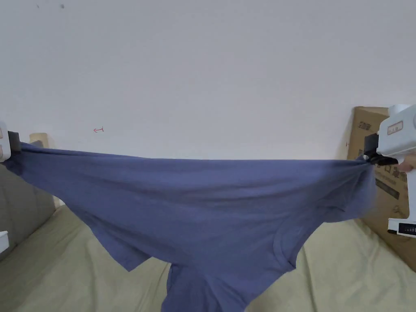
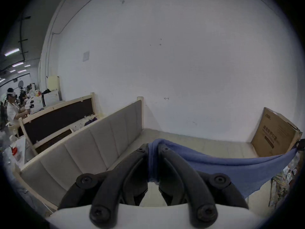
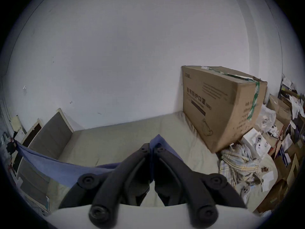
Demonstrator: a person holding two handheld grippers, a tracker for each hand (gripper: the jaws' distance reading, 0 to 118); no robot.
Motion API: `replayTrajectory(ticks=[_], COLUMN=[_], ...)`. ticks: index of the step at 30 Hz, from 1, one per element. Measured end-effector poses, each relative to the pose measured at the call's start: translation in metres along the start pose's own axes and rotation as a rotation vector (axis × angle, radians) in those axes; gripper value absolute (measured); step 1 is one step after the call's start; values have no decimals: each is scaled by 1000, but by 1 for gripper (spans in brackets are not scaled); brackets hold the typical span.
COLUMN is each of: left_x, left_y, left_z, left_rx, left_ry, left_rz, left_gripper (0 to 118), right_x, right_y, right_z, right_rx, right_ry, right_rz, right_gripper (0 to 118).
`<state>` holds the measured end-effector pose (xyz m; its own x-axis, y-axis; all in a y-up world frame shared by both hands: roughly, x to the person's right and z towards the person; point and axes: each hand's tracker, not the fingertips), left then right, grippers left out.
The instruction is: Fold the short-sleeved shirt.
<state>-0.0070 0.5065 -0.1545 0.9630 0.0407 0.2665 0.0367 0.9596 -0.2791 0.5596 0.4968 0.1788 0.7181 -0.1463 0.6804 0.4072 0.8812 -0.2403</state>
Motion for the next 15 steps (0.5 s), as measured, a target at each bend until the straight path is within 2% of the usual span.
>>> replayTrajectory(ticks=[3, 6, 15], left_x=[-9, -22, -55], left_y=[-19, -58, -240], left_z=[-2, -12, -25], left_rx=[-7, -87, -424], left_ry=[29, 27, 50], left_rz=[-12, -17, -218], left_gripper=[9, 9, 9], right_x=[-10, -14, 20], right_y=[-15, -51, -222], right_z=[-9, -25, -60], right_rx=[-10, -72, -370], right_ry=[25, -10, -18], right_rz=[14, 89, 13], right_gripper=[4, 4, 4])
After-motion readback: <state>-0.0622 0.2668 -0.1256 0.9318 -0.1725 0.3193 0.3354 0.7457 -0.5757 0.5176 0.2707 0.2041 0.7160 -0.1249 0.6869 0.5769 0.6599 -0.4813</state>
